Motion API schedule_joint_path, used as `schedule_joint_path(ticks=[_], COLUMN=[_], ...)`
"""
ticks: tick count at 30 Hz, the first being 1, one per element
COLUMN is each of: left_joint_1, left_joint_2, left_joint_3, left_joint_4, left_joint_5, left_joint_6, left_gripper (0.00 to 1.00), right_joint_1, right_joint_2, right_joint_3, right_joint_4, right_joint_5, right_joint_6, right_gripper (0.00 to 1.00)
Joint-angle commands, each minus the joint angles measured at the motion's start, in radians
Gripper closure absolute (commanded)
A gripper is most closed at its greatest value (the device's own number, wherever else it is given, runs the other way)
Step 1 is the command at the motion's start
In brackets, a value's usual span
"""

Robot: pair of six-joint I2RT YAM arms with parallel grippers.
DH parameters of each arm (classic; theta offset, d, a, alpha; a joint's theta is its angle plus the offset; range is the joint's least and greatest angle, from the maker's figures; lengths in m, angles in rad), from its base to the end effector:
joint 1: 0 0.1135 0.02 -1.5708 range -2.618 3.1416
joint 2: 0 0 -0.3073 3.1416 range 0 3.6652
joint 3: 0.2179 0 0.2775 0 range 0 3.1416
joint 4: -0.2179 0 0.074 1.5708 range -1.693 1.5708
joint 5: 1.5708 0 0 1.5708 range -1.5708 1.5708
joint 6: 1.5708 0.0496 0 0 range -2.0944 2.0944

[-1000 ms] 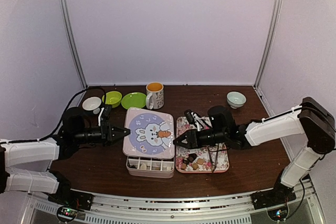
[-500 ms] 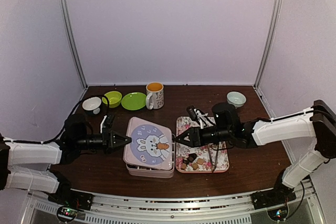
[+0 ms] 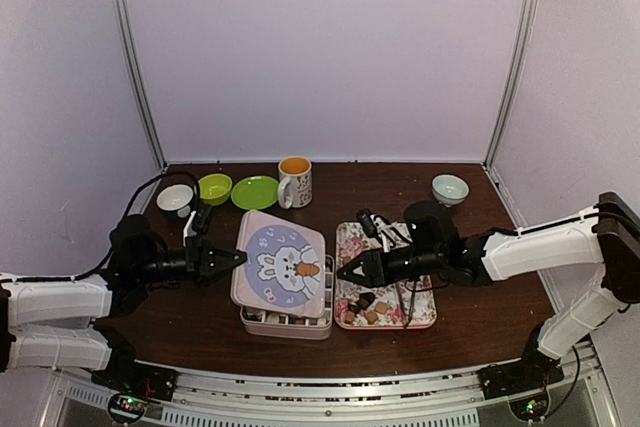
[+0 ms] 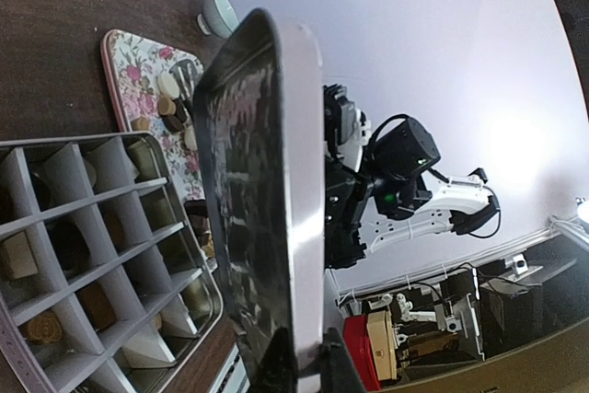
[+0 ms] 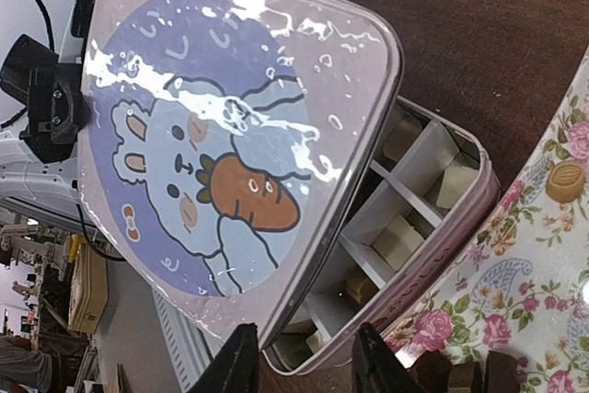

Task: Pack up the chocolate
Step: Place the box lid on the packing box.

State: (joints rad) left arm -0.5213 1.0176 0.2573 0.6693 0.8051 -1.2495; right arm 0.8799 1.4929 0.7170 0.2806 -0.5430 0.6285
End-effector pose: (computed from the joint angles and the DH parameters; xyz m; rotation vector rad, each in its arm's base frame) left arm 0.1592 -0.1327 0.2219 0.0138 2.0729 -1.8862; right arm 0.1931 0.2737 0.2176 -0.6702 2.2442 1.4122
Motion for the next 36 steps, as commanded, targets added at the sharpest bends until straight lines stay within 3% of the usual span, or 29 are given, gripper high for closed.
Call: schedule_joint_path(ticks=[1, 15, 36], left_joint_1=[-0.017, -0.065, -0.065], left_joint_2=[-0.037, 0.11, 0.193], left_joint_3=[0.052, 0.069, 0.058], left_joint_4=[0.032, 0.088, 0.148], left_joint_5=[0.011, -0.011, -0.061], left_joint_6=[-0.037, -0.014, 0.018], left_gripper=[1.0, 1.0, 1.0], right_joint_1=[0.006, 0.012, 0.049], right_joint_2=[-0.017, -0.019, 0.12], right_joint_3=[0.003, -0.017, 0.02], right_joint_4=[0.012, 0.011, -0.002], right_joint_5=[0.016, 0.026, 0.05], right_joint_6=[-0.021, -0.032, -0.023], right_gripper=[0.64, 0.53, 0.5])
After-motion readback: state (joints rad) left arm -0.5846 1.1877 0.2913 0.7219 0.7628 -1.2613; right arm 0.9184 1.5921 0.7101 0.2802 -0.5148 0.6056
